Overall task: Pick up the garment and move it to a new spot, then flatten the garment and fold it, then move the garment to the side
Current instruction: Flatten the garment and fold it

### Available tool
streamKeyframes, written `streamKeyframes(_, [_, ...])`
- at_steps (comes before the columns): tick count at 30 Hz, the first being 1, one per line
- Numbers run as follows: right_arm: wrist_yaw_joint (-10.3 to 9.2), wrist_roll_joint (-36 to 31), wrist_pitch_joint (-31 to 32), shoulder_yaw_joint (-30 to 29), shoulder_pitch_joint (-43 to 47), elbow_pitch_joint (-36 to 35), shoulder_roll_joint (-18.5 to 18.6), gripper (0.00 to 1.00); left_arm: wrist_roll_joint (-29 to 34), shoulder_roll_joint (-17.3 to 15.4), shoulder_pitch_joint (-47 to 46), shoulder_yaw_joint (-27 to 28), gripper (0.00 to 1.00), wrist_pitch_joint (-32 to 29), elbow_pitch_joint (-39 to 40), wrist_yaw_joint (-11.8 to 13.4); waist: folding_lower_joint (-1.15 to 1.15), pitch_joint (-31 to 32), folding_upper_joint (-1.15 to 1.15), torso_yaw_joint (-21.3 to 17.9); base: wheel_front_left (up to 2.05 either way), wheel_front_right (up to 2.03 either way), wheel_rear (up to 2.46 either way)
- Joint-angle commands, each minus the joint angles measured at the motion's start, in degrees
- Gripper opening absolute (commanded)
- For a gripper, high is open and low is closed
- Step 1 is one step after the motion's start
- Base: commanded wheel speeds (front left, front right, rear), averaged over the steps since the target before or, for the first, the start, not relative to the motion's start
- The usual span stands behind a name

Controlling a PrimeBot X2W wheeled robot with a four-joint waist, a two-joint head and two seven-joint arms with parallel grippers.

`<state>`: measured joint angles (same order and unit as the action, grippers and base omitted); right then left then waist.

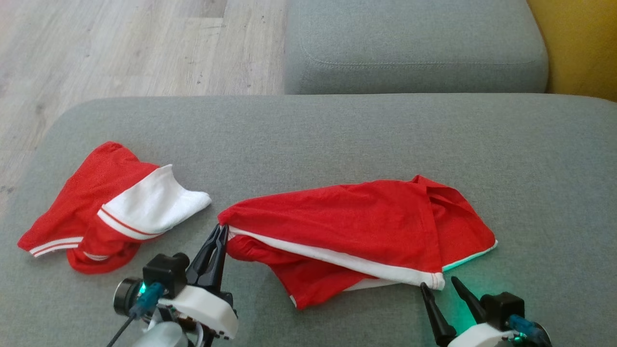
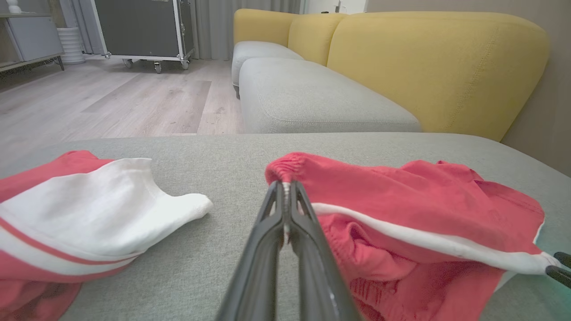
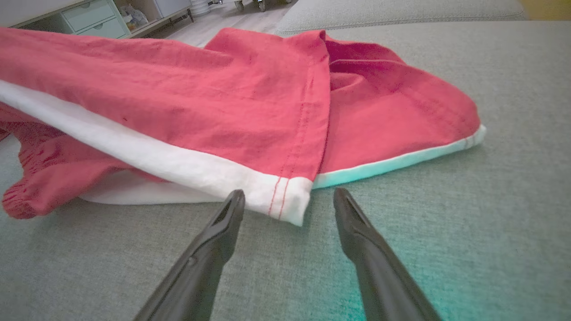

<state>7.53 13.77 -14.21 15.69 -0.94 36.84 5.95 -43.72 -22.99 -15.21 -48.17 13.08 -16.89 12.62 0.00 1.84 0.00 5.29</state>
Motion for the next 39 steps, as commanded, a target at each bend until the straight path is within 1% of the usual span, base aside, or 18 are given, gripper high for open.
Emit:
streamKeyframes(1, [-0.04,0.4,-0.79,1.26,-2.82,-1.07,0.88,1.0,0.71,-1.65,-2.26,2.44,0.0,-0.01,1.77,0.34,0.0,-0.08,0.0,0.08,0.0,0.0,0.0])
streamKeyframes(5, [-0.04,1.53,-0.79,2.48,-3.26,0.24,1.25,1.0,0.77,-1.79,-2.36,2.32,0.0,-0.2,2.26,0.6,0.0,-0.25,0.0,0.46,0.0,0.0,0.0])
streamKeyframes(6, [-0.04,1.71,-0.79,2.75,-3.36,0.35,1.35,0.93,0.78,-1.8,-2.41,2.3,0.0,-0.22,2.32,0.64,0.0,-0.28,0.0,0.56,0.0,0.0,0.0])
streamKeyframes(7, [-0.04,1.84,-0.79,3.05,-3.45,0.37,1.48,0.73,0.79,-1.8,-2.46,2.27,0.0,-0.25,2.37,0.68,0.0,-0.31,0.0,0.63,0.0,0.0,0.0])
streamKeyframes(8, [-0.04,2.01,-0.79,3.36,-3.5,0.38,1.6,0.44,0.8,-1.81,-2.49,2.25,0.0,-0.26,2.4,0.74,0.0,-0.32,0.0,0.68,0.0,0.0,0.0])
streamKeyframes(9, [-0.04,2.21,-0.79,3.76,-3.53,0.37,1.71,0.27,0.8,-1.81,-2.52,2.23,0.0,-0.27,2.42,0.78,0.0,-0.31,0.0,0.73,0.0,0.0,0.0])
streamKeyframes(10, [-0.04,2.42,-0.79,4.18,-3.57,0.43,1.84,0.0,0.79,-1.8,-2.52,2.2,0.0,-0.29,2.42,0.83,0.0,-0.27,0.0,0.75,0.0,0.0,0.0])
streamKeyframes(15, [-0.04,3.8,-0.79,6.05,-3.9,0.81,2.66,0.0,0.61,-1.85,-2.59,2.21,0.0,-0.32,2.23,0.89,0.0,0.14,0.0,0.74,0.0,0.0,0.0])
streamKeyframes(19, [-0.04,3.59,-0.79,4.04,-4.8,-3.53,3.95,0.0,0.78,-2.3,-2.8,2.65,0.0,0.14,2.48,0.75,0.0,0.64,0.0,-0.07,0.0,0.0,0.0])
streamKeyframes(22, [-0.04,3.33,-0.79,-0.14,-6.32,-8.31,5.05,0.0,2.23,-3.09,-4.97,2.1,0.0,0.35,2.95,-0.81,0.0,0.48,0.0,-0.79,0.0,0.0,0.0])
streamKeyframes(24, [-0.04,3.13,-0.79,-2.72,-8.99,-11.72,6.44,0.0,3.23,-3.61,-7.85,1.88,0.0,0.38,3.23,-2.56,0.0,0.05,0.0,-1.85,0.0,0.0,0.0])
streamKeyframes(26, [-0.04,2.97,-0.79,-4.31,-13.44,-14.13,8.69,0.0,4.84,-4.16,-12.12,1.59,0.0,0.34,2.96,-4.69,0.0,-0.62,0.0,-3.16,0.0,0.0,0.0])
streamKeyframes(29, [-0.04,2.93,0.35,-4.83,-23.7,-15.12,13.42,0.0,7.14,-3.29,-21.25,1.35,0.0,0.17,1.21,-8.65,0.0,-3.19,0.0,-4.81,0.0,0.0,0.0])
streamKeyframes(31, [-0.04,5.25,2.24,-4.85,-32.31,-14.41,15.42,0.0,8.79,-1.85,-28.99,1.45,0.0,0.14,-1.21,-11.36,0.0,-6.02,0.0,-5.7,0.0,0.0,0.0])
streamKeyframes(34, [-0.04,6.84,4.31,-3.87,-45.63,-11.03,18.45,0.0,11.78,0.77,-41.68,2.06,0.0,0.61,-6.77,-14.71,0.0,-10.98,0.0,-6.69,0.0,0.0,0.0])
streamKeyframes(35, [-0.04,7.37,4.35,-3.84,-49.8,-9.87,18.89,0.0,13.0,1.65,-45.8,2.35,0.0,0.93,-8.8,-15.46,0.0,-12.52,0.0,-6.91,0.0,0.0,0.0])
streamKeyframes(37, [-0.04,8.16,3.53,-4.18,-57.05,-8.15,19.21,0.0,15.04,3.57,-52.83,3.64,0.0,1.57,-12.11,-16.06,0.0,-14.96,0.0,-7.31,0.0,0.0,0.0])
streamKeyframes(39, [-0.04,8.33,2.67,-3.7,-61.87,-7.42,19.33,0.0,16.5,5.43,-57.42,5.42,0.0,1.83,-13.35,-16.51,0.0,-16.51,0.0,-7.62,0.0,0.0,0.0])
